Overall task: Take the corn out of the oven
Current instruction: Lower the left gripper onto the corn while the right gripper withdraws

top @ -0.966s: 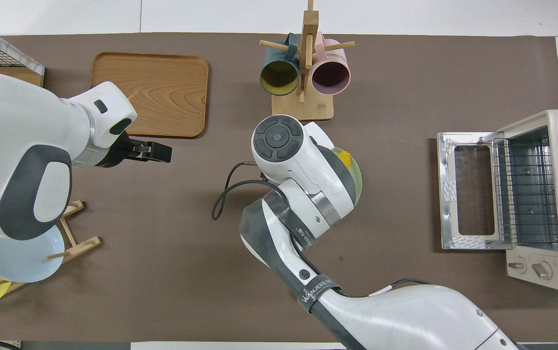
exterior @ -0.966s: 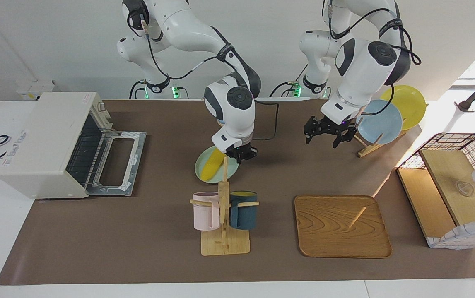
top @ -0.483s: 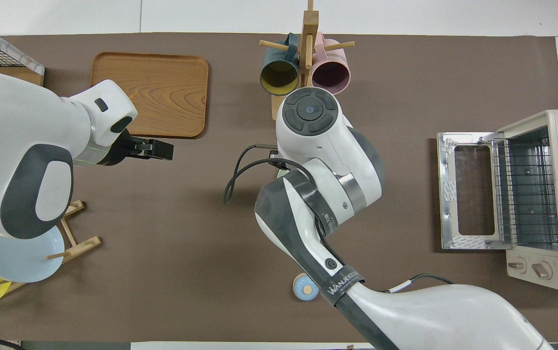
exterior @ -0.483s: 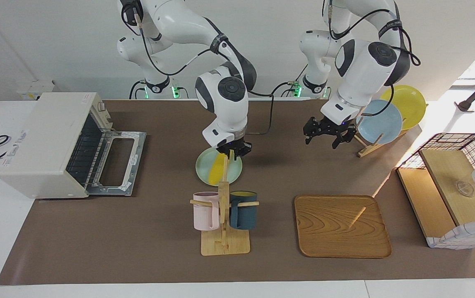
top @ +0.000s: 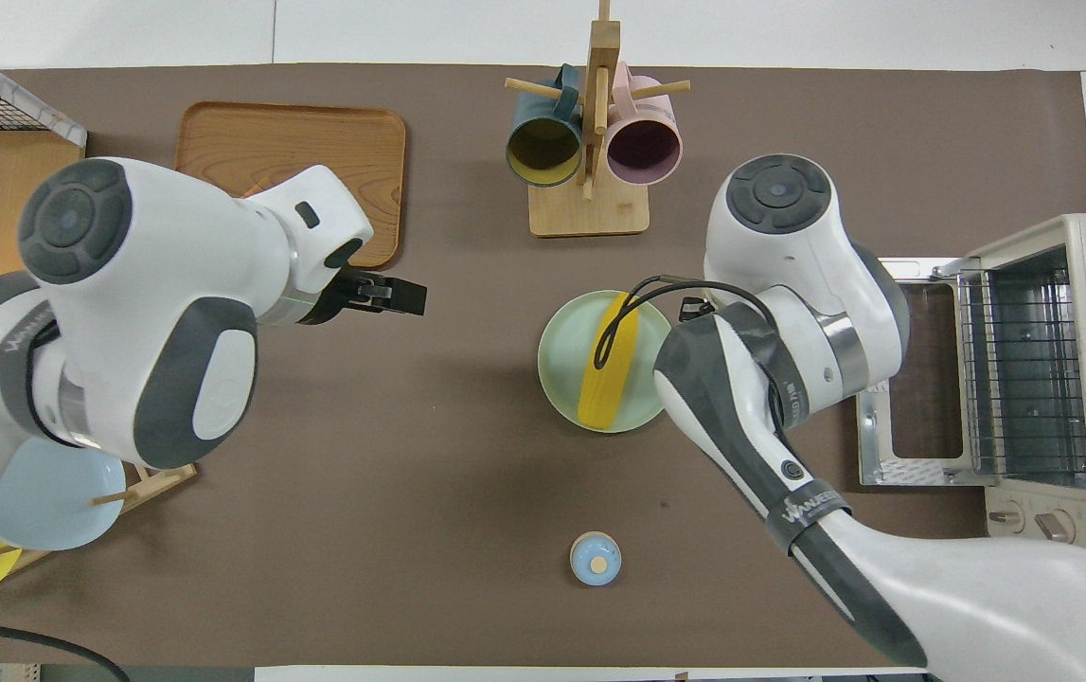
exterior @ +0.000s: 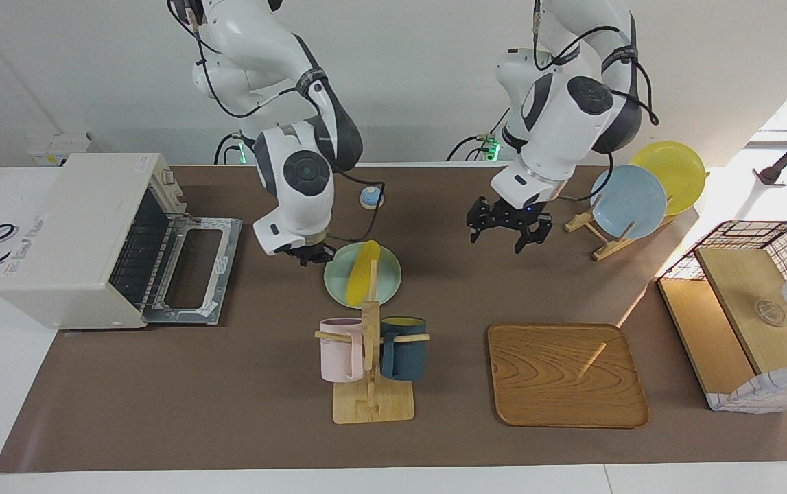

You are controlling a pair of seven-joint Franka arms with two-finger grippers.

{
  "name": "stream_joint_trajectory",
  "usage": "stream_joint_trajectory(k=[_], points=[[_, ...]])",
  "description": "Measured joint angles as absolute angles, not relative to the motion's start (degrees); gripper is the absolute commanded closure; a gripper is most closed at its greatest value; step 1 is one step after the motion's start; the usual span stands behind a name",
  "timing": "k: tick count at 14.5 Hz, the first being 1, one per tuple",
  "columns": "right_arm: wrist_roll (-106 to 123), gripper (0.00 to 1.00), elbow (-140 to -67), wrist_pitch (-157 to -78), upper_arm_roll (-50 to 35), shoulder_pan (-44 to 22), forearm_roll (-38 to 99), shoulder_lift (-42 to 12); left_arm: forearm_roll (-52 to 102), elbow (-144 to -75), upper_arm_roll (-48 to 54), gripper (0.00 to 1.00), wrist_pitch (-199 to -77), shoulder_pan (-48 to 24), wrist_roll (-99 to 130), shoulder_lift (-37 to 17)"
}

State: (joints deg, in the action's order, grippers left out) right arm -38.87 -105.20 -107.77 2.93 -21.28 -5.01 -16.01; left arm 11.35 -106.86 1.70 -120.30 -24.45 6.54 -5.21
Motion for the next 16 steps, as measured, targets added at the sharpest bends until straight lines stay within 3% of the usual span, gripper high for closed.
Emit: stream_joint_trajectory(k=[4,7,16], points=[[-36.48,1.0,-115.12,-116.02,2.97,-12.57,-5.77,-14.18,11.39,-102.82,1.86,0.0,-122.48,-32.13,9.52,-10.95],[-36.14,1.0,-120.16,-120.37,2.96,-10.81,-6.83,-13.41,11.39,-102.27,1.86,0.0,-124.75,-37.51,9.78,-14.12],[-34.31,1.0,-121.11,-118.91,2.37,-9.39,-15.84,-12.9,10.06,-95.36,1.8,0.0,-127.27,-44.62,10.13,-25.7]])
